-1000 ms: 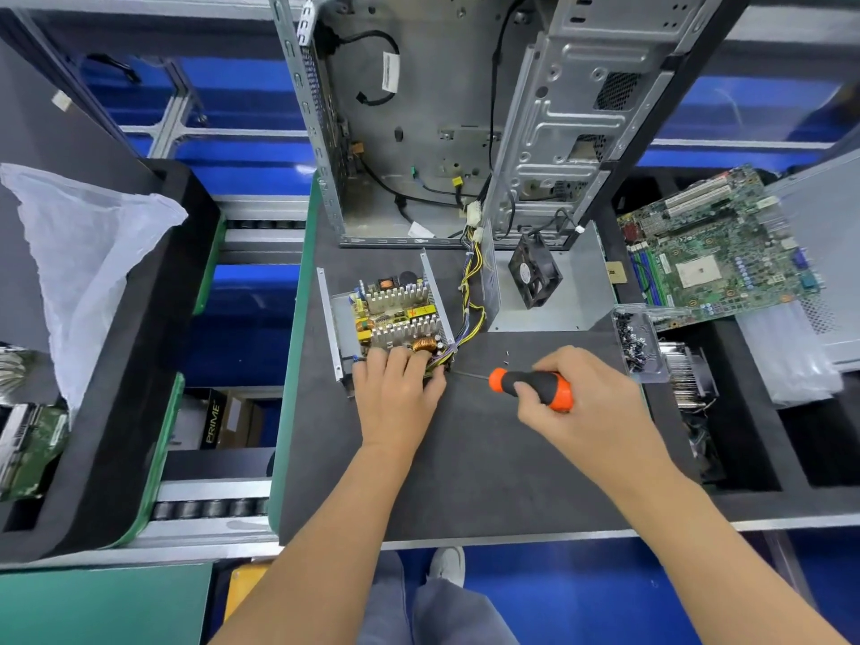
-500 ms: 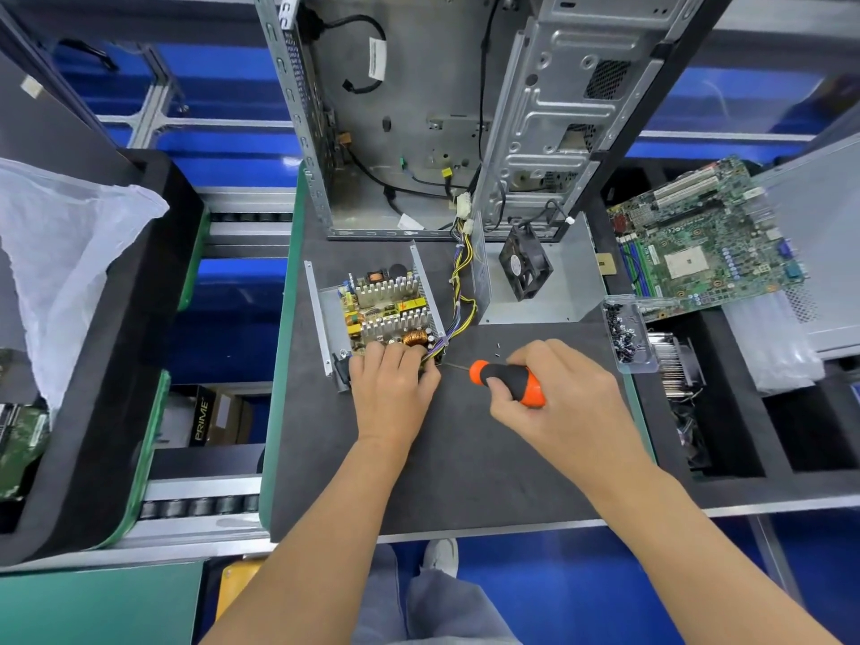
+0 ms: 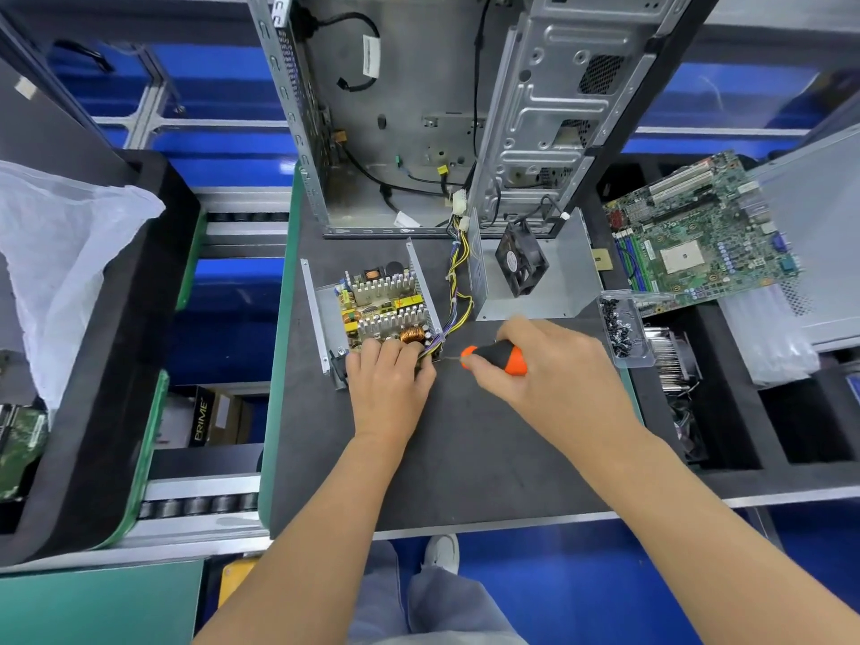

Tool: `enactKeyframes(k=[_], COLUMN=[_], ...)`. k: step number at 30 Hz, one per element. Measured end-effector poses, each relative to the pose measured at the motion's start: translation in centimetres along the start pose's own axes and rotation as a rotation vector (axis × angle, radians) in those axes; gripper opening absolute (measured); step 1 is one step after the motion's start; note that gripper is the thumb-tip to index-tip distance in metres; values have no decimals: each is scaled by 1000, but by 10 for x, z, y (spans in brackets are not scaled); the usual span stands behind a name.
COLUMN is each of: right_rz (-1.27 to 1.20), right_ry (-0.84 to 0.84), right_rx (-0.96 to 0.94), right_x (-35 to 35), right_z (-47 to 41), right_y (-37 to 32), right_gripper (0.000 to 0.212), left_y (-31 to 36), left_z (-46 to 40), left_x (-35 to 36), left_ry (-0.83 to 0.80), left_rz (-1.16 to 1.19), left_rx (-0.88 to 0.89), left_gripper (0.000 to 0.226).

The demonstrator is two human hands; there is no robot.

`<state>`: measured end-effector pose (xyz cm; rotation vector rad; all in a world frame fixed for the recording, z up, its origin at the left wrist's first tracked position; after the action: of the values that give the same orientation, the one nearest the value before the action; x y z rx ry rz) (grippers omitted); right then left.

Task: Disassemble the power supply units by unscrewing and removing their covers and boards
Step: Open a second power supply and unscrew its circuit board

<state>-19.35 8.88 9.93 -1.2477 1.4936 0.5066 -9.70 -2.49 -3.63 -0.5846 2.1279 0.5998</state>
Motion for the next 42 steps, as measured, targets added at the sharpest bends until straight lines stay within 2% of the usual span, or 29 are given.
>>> enactKeyframes(k=[3,6,10,13,17,21,23,25,27,29,31,33,35,37,39,42], right_rz=[242,338,316,241,227,220,229,322,478,499,410,231,-28,-156,-77,339], right_ry=[-85,-214,-401,-502,-657,-773,-757,-634,-470,-412,-419,-463,-538,-578,-601,-498], right_rx=[89,-5,-245,-335,-342,-234,-175,-173,-313,-395,-422,-429,-363,-309,-274,-313], right_x=[-3,9,34,42,48,42,38,33,32,34,35,35,34,31,31,25], right_z=[-18,-33,-45,-58,-68,-74,-76,-79,-82,-80,-77,-70,-63,-59,-57,-62], right_y=[-13,-36,-64,-72,-59,-34,-32,-38,-52,-58,-57,-55,-49,-44,-41,-44], right_gripper=[72,61,39,34,33,37,47,57,49,40,33,30,29,30,38,64], left_y=[0,0,-3,-13,-18,-14,-5,6,15,20,20,14,5,-7,-15,-18], left_z=[0,3,13,27,34,17,0,-19,-33,-39,-39,-35,-26,-9,11,38], left_x=[-3,-6,-10,-9,-13,-28,-40,-48,-54,-57,-53,-43,-35,-29,-20,-10], left_ry=[25,23,32,-55,-150,-128,-75,-57,-55,-53,-81,-137,-147,-143,-187,-227], left_rz=[36,58,135,205,317,446,524,581,599,615,631,645,657,656,591,394], left_rx=[17,26,44,-33,-100,-166,-164,-142,-83,-12,0,-78,-166,-246,-274,-158], left_gripper=[20,20,7,23,27,33,36,36,32,24,19,29,38,42,38,27])
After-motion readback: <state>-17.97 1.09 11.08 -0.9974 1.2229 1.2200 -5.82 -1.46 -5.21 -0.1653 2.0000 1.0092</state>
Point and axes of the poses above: each hand's wrist, its own z-axis away from the middle knuckle, its own x-axis out of the palm, y = z × x, the point moved 9 cm from there along -z, towards the middle knuckle, and after that the axes turned 4 degrees about -z, right-handed, at the moved point
